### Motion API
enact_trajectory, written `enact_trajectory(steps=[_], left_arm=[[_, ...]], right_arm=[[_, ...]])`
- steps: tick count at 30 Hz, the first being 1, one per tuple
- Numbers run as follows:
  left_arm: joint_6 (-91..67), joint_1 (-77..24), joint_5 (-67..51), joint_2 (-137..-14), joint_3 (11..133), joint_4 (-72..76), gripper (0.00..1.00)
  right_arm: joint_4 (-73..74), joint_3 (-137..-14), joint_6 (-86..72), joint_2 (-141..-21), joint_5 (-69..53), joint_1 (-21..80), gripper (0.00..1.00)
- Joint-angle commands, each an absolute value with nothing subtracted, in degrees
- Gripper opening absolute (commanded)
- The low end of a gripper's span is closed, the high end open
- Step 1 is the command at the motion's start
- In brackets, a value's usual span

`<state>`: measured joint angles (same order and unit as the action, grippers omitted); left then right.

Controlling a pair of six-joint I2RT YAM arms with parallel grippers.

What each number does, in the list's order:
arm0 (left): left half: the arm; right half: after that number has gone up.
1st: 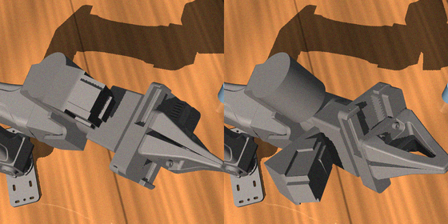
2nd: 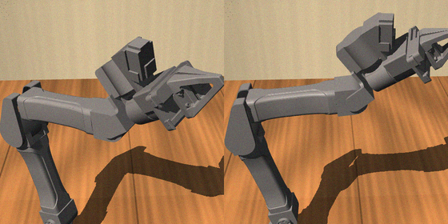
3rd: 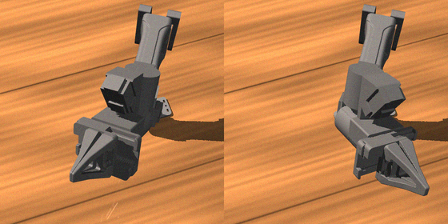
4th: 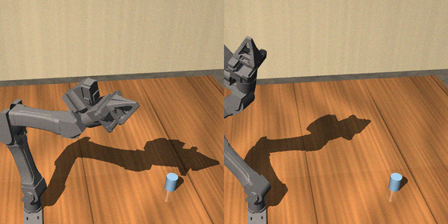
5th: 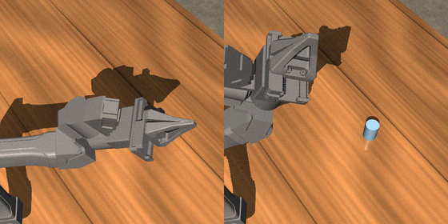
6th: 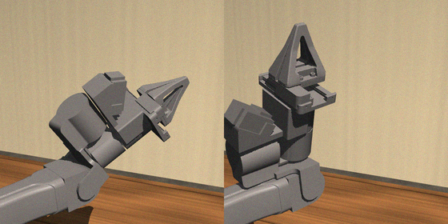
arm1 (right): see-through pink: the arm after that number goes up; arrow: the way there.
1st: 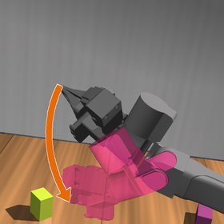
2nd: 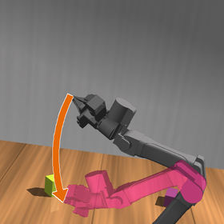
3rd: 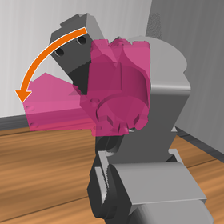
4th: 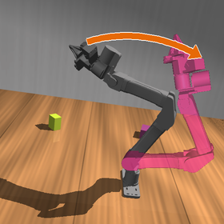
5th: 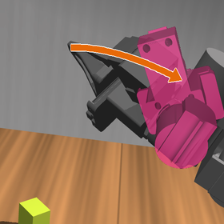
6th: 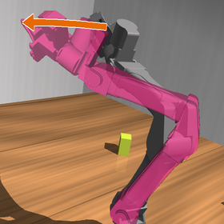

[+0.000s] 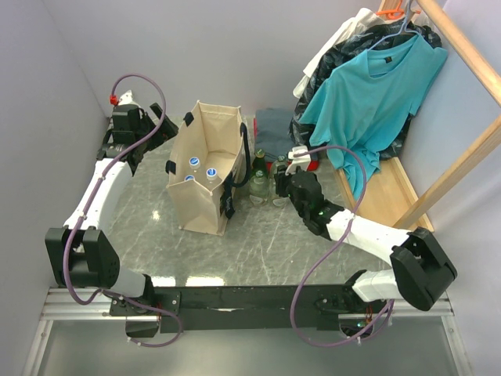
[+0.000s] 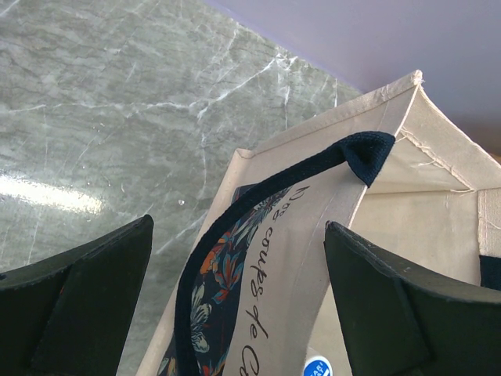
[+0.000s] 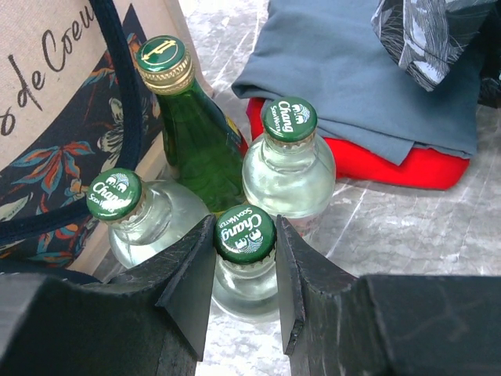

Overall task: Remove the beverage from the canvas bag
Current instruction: Place the drink at the center of the board.

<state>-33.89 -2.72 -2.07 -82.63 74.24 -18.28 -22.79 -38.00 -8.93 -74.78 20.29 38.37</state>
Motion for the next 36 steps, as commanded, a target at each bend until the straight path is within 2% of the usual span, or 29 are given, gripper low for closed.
enact_trajectory(steps=[1,2,3,8,36], left_arm=[[-34.19,-3.08,-1.67,-82.18,73.57,-17.05,0.96],[-34.28,-3.16,-1.84,-82.18,73.48,-17.05,0.96],[-34.28,-3.16,-1.85,-82.26,73.48,-17.05,0.96],[-34.28,-3.25,-2.02,-82.18,73.56,-17.05,0.96],[-33.40,-3.43,-0.17,-81.83,74.00,-18.63,0.96]], right_arm=[[-27.78,-42.01,-9.23,-73.83,21.45,38.85,0.38],[-27.60,-42.19,-9.05,-73.74,21.45,38.85,0.46],[-27.51,-42.27,-8.97,-73.57,21.53,38.85,0.49],[-26.37,-42.54,-9.05,-72.60,21.97,39.20,0.57],[-18.21,-49.65,-6.86,-67.06,20.92,40.17,0.62]])
